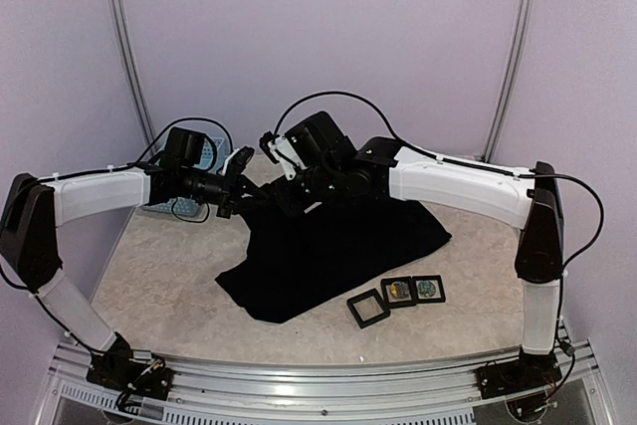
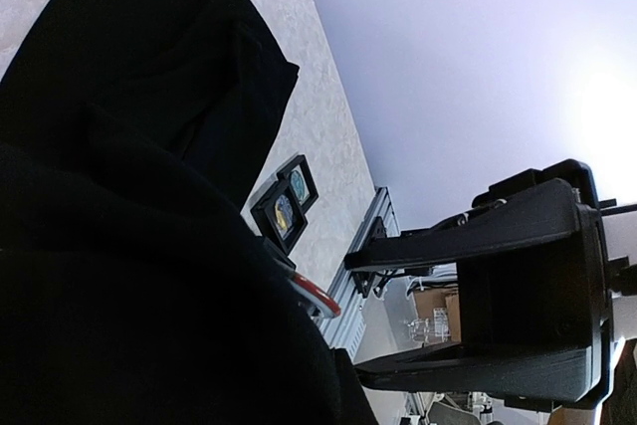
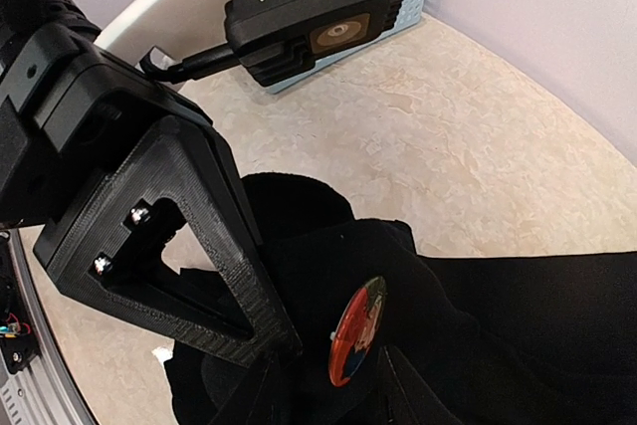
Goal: Remove the brooch from the garment
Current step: Pick up the brooch from the crumpled clothing.
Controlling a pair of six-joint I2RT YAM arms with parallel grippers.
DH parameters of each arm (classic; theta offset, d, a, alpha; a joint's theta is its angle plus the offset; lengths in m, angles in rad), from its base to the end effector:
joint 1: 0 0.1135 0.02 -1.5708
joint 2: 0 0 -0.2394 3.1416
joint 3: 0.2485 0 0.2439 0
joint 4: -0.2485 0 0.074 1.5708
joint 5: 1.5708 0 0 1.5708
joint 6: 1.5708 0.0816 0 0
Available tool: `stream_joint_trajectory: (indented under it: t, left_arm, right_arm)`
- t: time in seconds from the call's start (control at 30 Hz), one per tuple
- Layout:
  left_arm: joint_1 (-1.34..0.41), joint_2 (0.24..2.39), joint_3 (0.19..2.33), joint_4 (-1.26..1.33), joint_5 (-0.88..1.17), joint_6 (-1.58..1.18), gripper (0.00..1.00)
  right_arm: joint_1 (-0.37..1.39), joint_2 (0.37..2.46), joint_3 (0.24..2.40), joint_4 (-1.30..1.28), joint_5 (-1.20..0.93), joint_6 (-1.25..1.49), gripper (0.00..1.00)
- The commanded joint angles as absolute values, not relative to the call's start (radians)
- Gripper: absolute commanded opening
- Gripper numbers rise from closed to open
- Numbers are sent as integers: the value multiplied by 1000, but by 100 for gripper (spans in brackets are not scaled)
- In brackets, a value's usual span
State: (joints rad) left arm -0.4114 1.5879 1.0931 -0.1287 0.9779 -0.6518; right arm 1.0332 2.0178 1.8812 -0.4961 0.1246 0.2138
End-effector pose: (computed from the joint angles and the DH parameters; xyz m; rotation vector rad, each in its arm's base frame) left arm 0.3008 -0.2051 0.2236 0.3433 2.3339 -1.6351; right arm 0.2601 0.4164 0.2650 -0.8323 2.0954 0.5527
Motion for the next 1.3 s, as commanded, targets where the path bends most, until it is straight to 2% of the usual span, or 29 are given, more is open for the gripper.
stream_joint_trajectory:
  t: [0.0, 0.3, 0.47, 1.03, 1.2, 1.27]
  left_arm:
    - [-424, 1595, 1129, -128, 1006, -657, 0]
    - [-426, 1592, 1128, -158, 964, -658, 0]
    - [-425, 1590, 1124, -169, 948, -660, 0]
    - [-436, 1586, 1125, -152, 971, -665, 0]
    - [-438, 1584, 1129, -153, 971, -665, 0]
    - [-439, 1586, 1131, -154, 972, -667, 0]
  right_arm:
    - [1050, 2069, 1929, -555, 172, 189, 31]
    - [1067, 2046, 1904, -582, 243, 237, 26]
    - [1068, 2008, 1843, -556, 243, 254, 26]
    - [1068, 2052, 1883, -530, 223, 223, 24]
    - [1068, 2080, 1911, -530, 225, 208, 20]
    - [1068, 2089, 1926, -530, 221, 201, 15]
